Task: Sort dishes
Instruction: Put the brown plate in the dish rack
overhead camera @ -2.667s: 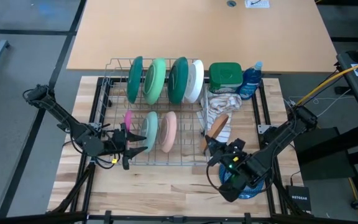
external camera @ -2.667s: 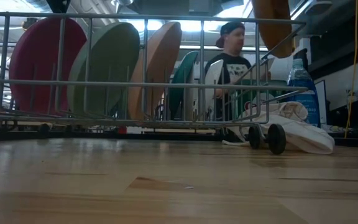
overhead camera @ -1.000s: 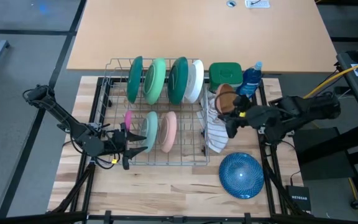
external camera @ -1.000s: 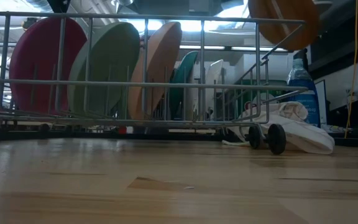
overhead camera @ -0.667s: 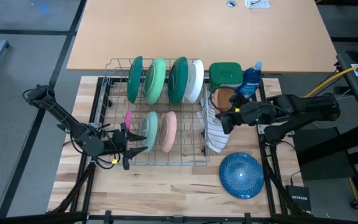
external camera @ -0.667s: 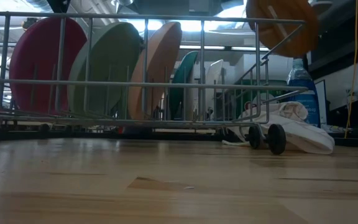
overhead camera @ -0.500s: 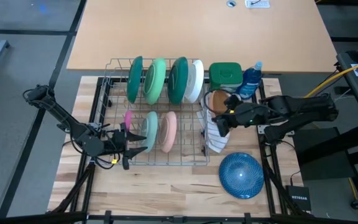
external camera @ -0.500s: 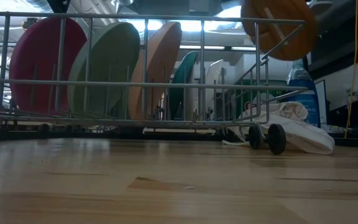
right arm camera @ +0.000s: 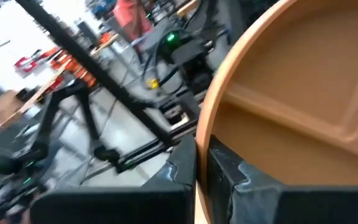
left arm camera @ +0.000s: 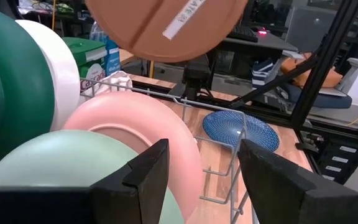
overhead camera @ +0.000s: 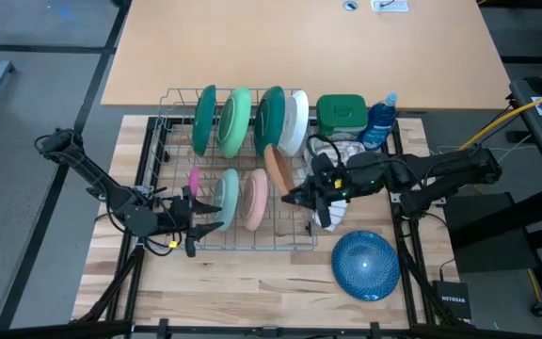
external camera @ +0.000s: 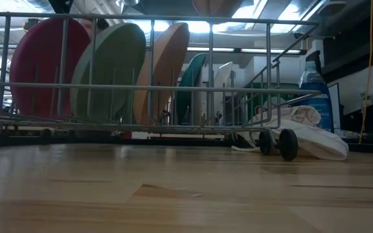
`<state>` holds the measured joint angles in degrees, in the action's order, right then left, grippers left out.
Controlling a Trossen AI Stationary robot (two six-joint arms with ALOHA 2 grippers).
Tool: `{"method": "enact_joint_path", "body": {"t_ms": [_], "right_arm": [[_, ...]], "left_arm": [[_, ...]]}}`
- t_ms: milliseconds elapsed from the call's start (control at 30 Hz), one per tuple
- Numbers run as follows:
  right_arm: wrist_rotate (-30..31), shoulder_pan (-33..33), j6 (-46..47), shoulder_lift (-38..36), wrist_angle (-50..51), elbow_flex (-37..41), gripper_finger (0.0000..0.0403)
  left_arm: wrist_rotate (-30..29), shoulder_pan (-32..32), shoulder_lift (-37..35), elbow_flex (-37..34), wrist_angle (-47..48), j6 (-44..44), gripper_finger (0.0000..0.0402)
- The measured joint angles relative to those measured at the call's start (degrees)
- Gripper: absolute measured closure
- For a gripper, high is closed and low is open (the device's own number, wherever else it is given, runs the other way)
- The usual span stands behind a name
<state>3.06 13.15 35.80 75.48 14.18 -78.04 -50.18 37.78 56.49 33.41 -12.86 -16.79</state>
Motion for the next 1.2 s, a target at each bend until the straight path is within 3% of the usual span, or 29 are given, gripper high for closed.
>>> {"method": "enact_joint_path", "body": {"t_ms": [200, 333, 500, 700, 1033, 1200], "right_arm": [[16.11, 6.0, -0.05, 0.39, -2.51, 3.17, 0.0386], [25.33, 10.44, -0.22, 0.52, -19.35, 11.34, 0.0386], [26.11, 12.95, -3.84, 0.8, -48.46, 24.57, 0.0386], [26.7, 12.18, -3.18, 3.8, -70.98, 36.21, 0.0386], [24.47, 10.29, -2.67, 12.49, -84.65, 38.91, 0.0386], [24.97, 10.4, -2.67, 14.18, -86.12, 38.91, 0.0386]], "left_arm": [[0.0, 0.09, 0.0, 0.0, 0.36, -2.44, 0.0218], [0.0, 0.11, 0.0, 0.0, 0.35, -2.7, 0.0218], [0.0, 0.11, 0.0, 0.0, 0.32, -2.77, 0.0218], [0.0, 0.11, 0.0, 0.0, 0.17, -4.07, 0.0218], [0.0, 0.11, 0.0, 0.0, 0.2, -4.27, 0.0218], [0.02, 0.11, 0.0, 0.0, 0.22, -4.49, 0.0218]]}}
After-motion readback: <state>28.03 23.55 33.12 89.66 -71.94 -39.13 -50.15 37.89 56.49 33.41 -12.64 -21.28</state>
